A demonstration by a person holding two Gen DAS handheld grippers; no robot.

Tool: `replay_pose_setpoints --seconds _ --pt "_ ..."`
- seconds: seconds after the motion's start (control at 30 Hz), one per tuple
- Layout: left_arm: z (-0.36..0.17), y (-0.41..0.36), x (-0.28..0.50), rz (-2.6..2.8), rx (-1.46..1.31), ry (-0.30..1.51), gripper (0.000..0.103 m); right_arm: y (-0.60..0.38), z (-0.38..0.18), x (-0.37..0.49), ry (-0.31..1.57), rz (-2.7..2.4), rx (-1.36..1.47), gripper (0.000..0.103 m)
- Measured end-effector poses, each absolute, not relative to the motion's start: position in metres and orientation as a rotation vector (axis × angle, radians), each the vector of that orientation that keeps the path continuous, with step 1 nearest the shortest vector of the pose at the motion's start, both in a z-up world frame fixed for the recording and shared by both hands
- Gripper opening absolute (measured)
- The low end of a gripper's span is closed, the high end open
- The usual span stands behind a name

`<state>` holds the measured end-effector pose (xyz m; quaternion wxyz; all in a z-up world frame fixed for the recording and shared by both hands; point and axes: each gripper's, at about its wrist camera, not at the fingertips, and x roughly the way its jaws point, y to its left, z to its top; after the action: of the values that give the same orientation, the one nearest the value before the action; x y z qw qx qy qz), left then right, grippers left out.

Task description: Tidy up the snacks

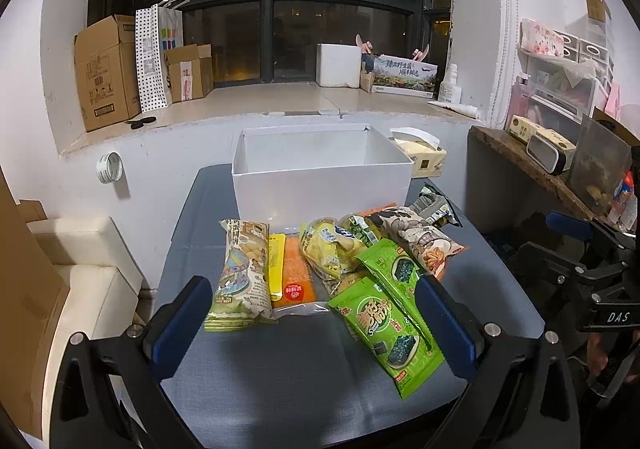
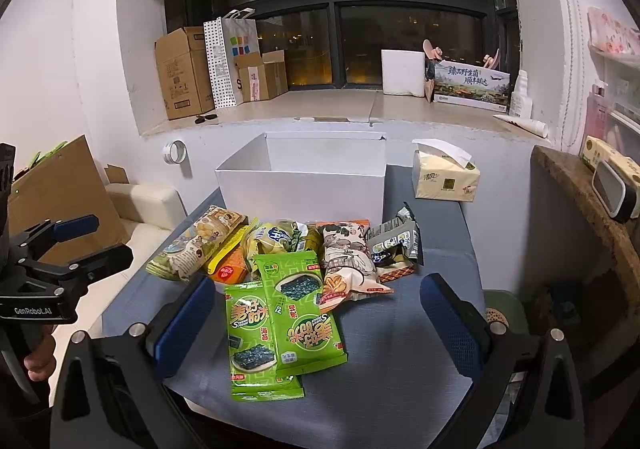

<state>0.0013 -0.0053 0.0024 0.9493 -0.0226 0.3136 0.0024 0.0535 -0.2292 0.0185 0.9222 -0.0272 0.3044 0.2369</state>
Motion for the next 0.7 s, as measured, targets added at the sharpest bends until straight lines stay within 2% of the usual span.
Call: replay_pose_setpoints --seconds 0.7 --pt "0.0032 -0.0062 0.0005 0.005 -0.042 0.632 0.103 -0.231 0.0178 0.0547 0.628 0.478 -0.053 0.103"
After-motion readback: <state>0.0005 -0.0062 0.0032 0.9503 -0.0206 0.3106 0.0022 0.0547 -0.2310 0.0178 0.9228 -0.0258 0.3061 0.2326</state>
